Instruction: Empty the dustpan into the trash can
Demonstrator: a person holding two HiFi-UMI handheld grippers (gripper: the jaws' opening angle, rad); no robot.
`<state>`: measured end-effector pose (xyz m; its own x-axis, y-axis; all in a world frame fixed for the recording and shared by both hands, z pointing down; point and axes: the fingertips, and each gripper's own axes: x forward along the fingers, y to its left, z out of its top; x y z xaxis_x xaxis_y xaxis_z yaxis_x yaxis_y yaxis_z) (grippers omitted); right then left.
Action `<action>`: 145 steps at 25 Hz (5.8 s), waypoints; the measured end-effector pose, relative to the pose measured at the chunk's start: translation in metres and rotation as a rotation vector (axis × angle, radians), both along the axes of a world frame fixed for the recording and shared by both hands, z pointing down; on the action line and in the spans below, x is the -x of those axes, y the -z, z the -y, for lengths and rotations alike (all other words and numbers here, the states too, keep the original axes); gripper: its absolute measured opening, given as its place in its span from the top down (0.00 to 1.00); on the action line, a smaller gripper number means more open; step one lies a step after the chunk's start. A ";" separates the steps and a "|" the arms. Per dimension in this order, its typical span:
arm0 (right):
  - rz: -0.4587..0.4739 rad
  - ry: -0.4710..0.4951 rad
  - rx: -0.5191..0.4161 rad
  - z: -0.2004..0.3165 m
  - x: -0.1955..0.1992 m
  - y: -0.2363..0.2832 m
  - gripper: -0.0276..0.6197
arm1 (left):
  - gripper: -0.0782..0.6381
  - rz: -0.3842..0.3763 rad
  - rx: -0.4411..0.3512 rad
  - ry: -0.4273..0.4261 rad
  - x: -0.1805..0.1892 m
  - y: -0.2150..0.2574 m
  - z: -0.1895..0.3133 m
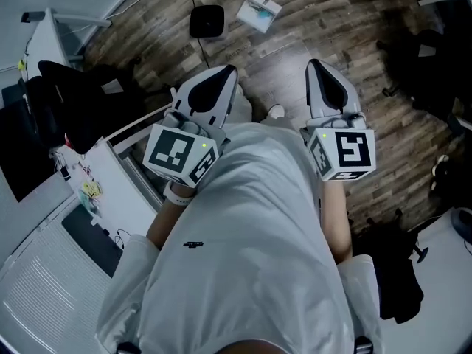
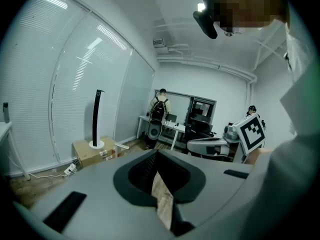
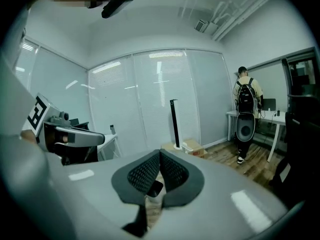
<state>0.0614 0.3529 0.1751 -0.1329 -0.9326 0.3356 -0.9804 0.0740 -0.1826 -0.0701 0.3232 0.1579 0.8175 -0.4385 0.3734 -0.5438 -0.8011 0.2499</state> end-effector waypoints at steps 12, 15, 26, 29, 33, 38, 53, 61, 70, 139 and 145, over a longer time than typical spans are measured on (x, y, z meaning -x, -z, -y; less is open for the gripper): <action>-0.044 -0.009 -0.028 -0.046 -0.024 -0.007 0.94 | 0.88 0.011 -0.021 0.055 -0.009 -0.009 -0.044; -0.055 -0.006 -0.038 -0.057 -0.030 -0.002 0.94 | 0.88 0.005 -0.020 0.070 -0.012 -0.010 -0.050; -0.042 -0.048 -0.017 -0.034 -0.050 -0.008 0.94 | 0.88 0.006 0.004 0.048 -0.028 -0.021 -0.017; -0.030 -0.049 0.002 -0.010 -0.059 -0.014 0.94 | 0.88 0.009 0.028 0.050 -0.038 -0.031 0.011; -0.032 -0.029 0.016 0.037 -0.071 -0.018 0.94 | 0.88 0.002 0.045 0.043 -0.057 -0.038 0.057; -0.027 0.031 0.016 0.114 -0.067 -0.015 0.94 | 0.88 0.008 0.044 0.039 -0.065 -0.038 0.130; -0.109 0.177 0.011 0.298 -0.046 -0.003 0.94 | 0.88 -0.001 0.056 0.029 -0.048 -0.064 0.296; -0.109 0.199 0.060 0.339 -0.047 -0.018 0.94 | 0.88 -0.015 0.038 0.036 -0.047 -0.072 0.329; -0.121 0.228 0.080 0.375 -0.053 -0.029 0.94 | 0.88 -0.014 0.081 0.033 -0.062 -0.084 0.353; -0.279 0.492 0.392 0.484 -0.102 -0.344 0.75 | 0.88 0.120 0.238 0.064 -0.141 -0.317 0.415; -0.259 0.476 0.392 0.484 -0.098 -0.344 0.76 | 0.88 0.118 0.234 0.064 -0.139 -0.317 0.414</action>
